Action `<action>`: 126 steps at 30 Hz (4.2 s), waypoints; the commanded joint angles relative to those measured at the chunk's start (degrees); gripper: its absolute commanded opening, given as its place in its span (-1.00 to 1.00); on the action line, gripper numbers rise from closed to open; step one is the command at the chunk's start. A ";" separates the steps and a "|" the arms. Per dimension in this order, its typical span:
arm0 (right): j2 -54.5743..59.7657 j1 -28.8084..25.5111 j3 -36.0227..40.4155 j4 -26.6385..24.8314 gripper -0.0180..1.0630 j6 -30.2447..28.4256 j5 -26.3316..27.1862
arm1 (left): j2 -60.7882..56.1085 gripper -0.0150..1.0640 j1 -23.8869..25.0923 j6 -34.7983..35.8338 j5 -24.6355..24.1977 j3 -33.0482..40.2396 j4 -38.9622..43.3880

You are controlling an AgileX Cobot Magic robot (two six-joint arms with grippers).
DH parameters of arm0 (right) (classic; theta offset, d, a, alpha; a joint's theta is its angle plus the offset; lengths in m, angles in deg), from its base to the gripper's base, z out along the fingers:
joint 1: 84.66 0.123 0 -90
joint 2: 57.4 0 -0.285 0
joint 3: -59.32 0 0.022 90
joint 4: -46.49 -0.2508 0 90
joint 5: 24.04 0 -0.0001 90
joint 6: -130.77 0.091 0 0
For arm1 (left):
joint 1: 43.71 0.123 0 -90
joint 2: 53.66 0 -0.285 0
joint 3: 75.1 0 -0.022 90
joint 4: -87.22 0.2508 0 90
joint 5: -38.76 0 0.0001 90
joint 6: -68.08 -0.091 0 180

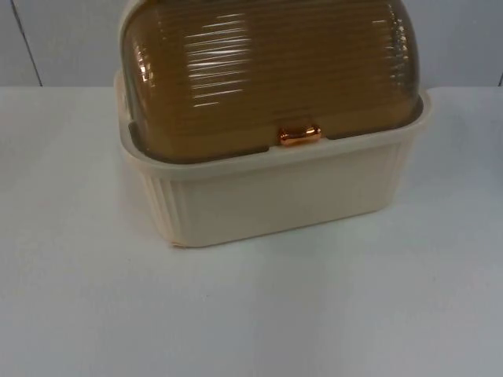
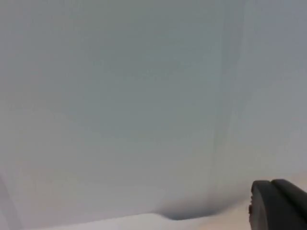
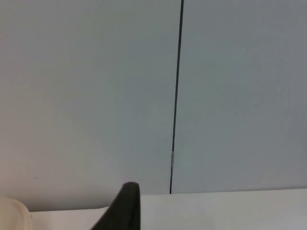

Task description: Open the box lid with the left hand, place the block into the box with the right hand, then close the box lid with the left hand.

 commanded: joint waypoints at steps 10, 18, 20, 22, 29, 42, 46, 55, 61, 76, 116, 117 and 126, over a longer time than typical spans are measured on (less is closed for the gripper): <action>-0.56 0.32 0.25 -0.23 0.96 0.48 -0.30 | 1.53 -0.98 9.25 5.06 -9.84 0.00 1.36; -0.56 0.44 0.25 -0.23 0.96 0.59 -0.52 | 6.26 -0.98 9.06 16.39 -21.97 -4.58 26.08; -0.56 0.42 0.25 -0.23 0.96 0.59 -0.64 | 5.26 -0.98 9.06 20.52 -20.48 -4.58 34.12; -0.56 0.42 0.25 -0.23 0.96 0.59 -0.76 | 4.75 -0.98 8.92 22.50 -19.49 -4.58 35.97; -0.56 0.42 0.25 -0.23 0.96 0.59 -0.76 | 2.35 -0.98 6.71 21.79 -12.44 -4.47 38.77; -0.56 0.42 0.25 -0.23 0.96 0.59 -0.87 | 2.17 -0.98 6.51 22.29 -11.26 -3.92 33.11; -0.56 0.42 0.25 -0.23 0.96 0.59 -0.98 | 2.82 -0.98 6.51 24.43 -11.72 -3.92 32.85; -0.56 0.42 0.25 -1.09 0.96 0.59 -1.08 | 3.79 -0.82 6.51 26.89 -10.97 -3.92 30.73; -0.56 0.42 0.25 -1.10 0.96 0.59 -1.20 | 3.58 0.01 6.51 26.89 -10.72 -4.13 30.73; -0.56 0.42 0.74 -0.93 0.96 0.59 -5.70 | -6.35 0.97 6.51 26.89 -7.27 -4.13 27.83; -3.66 0.32 10.77 0.56 0.96 4.37 -9.27 | -10.91 0.97 6.51 26.91 -21.69 -2.46 30.58; -5.60 0.32 12.16 0.89 0.96 4.26 -8.39 | -12.10 0.97 6.51 26.91 -20.33 -1.34 30.58; -30.26 0.32 25.64 7.97 0.96 4.78 -5.34 | -31.19 0.97 6.51 21.94 -21.13 6.37 31.07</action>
